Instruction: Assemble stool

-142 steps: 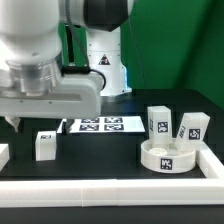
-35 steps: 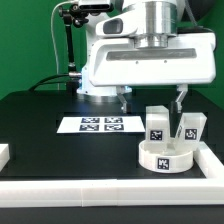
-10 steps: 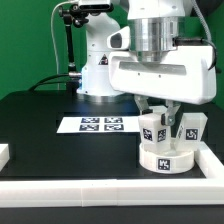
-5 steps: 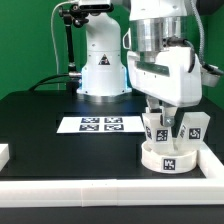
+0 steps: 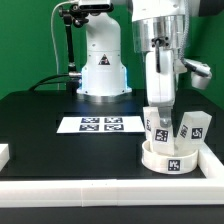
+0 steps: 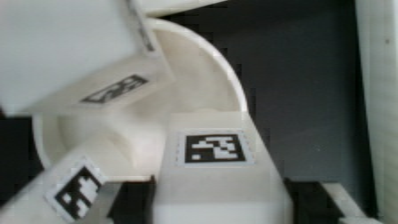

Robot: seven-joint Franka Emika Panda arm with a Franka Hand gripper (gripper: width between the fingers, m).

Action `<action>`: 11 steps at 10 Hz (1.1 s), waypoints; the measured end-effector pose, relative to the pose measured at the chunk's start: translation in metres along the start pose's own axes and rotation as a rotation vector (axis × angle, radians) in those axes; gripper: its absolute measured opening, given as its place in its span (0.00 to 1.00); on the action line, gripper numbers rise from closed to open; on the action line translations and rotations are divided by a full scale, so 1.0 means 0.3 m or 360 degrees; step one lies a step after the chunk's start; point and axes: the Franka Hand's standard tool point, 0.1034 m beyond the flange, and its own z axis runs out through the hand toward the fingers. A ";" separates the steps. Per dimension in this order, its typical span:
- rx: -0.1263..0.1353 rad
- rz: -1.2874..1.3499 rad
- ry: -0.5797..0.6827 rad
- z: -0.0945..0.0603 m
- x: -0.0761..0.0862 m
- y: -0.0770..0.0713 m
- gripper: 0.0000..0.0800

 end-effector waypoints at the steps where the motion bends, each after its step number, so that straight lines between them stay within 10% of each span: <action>1: 0.0012 0.0074 -0.0006 0.000 -0.005 -0.003 0.43; 5: 0.0008 0.0187 -0.0023 0.002 -0.003 -0.002 0.48; 6: 0.0007 0.0065 -0.0027 -0.007 0.009 -0.008 0.71; 11: 0.0062 -0.0425 -0.0063 -0.076 0.011 -0.040 0.81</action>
Offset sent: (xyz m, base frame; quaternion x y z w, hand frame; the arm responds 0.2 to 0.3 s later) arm 0.0000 0.0000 0.0000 0.0000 0.0000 0.0650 0.9979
